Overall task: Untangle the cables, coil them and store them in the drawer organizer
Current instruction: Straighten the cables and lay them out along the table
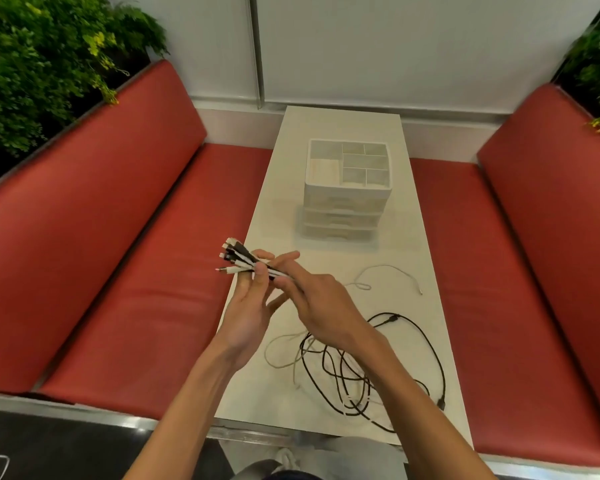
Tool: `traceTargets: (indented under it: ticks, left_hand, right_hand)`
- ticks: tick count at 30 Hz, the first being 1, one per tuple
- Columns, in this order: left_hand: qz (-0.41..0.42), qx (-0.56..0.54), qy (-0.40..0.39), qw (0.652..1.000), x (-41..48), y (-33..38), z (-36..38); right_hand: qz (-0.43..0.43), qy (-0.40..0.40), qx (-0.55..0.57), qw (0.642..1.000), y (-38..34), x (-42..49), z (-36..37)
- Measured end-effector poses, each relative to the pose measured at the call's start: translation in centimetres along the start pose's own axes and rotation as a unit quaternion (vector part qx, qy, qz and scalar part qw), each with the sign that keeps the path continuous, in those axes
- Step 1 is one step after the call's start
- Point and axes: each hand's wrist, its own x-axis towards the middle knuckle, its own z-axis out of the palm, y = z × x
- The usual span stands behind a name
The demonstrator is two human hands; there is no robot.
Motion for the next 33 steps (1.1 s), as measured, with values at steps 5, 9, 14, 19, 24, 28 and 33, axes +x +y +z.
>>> traceTargets:
  ticks: [5, 9, 14, 19, 24, 28, 33]
  left_hand:
    - [-0.045, 0.174, -0.076, 0.981, 0.7, -0.9, -4.1]
    - [-0.043, 0.218, 0.025, 0.975, 3.4, 0.1, -8.0]
    - [-0.008, 0.243, -0.065, 0.968, 5.8, 6.7, -6.9]
    - [-0.111, 0.431, -0.274, 0.853, 5.5, 9.0, -1.0]
    - [-0.127, 0.482, -0.238, 0.834, 4.9, 7.2, 1.0]
    - [-0.062, 0.609, -0.206, 0.763, 5.0, 6.2, 0.9]
    - [0.026, 0.594, -0.141, 0.792, 4.9, 6.6, -0.3]
  right_hand:
    - [-0.001, 0.009, -0.110, 0.994, 0.2, 0.0, -3.6]
    - [-0.031, -0.039, -0.200, 0.978, 0.1, -0.4, -5.9]
    - [-0.101, -0.116, -0.284, 0.947, -0.9, -0.9, -5.9]
    - [-0.127, -0.087, -0.312, 0.938, -0.8, -0.1, -4.6]
    - [-0.074, -0.077, -0.292, 0.950, 1.2, 0.0, -4.6]
    - [0.015, -0.062, -0.140, 0.988, 2.8, 0.1, -2.8]
    - [0.000, 0.027, -0.016, 1.000, 6.8, 0.0, -0.6]
